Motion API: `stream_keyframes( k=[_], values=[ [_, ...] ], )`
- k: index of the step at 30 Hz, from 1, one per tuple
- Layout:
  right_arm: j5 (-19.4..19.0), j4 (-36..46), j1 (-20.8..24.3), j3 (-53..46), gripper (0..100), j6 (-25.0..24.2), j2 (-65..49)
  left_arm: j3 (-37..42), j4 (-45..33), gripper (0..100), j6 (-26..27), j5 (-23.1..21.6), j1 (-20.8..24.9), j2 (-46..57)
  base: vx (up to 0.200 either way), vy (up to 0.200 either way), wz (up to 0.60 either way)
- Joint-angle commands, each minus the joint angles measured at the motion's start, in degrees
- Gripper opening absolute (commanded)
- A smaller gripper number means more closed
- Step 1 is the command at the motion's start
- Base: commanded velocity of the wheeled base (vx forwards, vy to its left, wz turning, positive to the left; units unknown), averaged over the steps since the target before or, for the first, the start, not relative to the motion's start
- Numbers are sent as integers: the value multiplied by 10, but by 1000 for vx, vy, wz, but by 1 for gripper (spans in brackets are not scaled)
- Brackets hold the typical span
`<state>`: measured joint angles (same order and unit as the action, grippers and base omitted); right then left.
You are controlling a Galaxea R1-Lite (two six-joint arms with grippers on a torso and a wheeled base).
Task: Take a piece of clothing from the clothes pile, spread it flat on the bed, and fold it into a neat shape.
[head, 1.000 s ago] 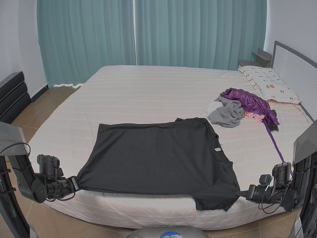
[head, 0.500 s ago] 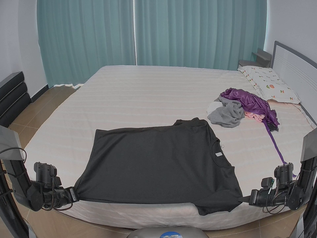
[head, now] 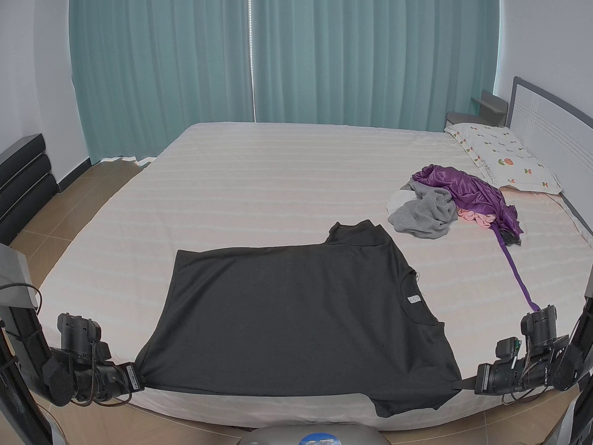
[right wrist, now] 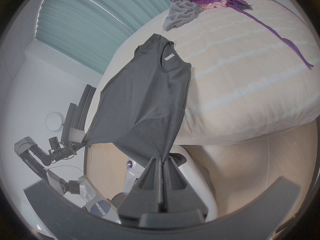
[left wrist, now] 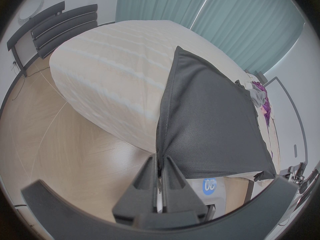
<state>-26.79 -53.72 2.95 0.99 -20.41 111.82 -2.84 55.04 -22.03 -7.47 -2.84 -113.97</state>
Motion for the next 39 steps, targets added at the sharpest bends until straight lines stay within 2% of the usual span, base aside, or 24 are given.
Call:
stream_keyframes(
  k=[1, 12, 21, 28, 39],
  values=[
    [0, 27, 0, -10, 0, 10, -49, 24, 1, 0, 5, -3, 0, 21, 0, 0, 0],
    [-2, 125, 5, -10, 0, 33, -124, 28, -22, 0, -7, 0, -1, 45, 0, 0, 0],
    [-1, 117, 0, -10, 0, 33, -112, 28, -23, 0, -6, -1, -1, 56, 0, 0, 0],
    [-1, 112, 0, -4, 0, 27, -97, 28, -23, 0, 1, -19, 1, 63, 0, 0, 0],
    [5, 39, 0, -3, 0, 22, -57, 20, -2, 0, -6, -20, 3, 58, 0, 0, 0]
  ],
)
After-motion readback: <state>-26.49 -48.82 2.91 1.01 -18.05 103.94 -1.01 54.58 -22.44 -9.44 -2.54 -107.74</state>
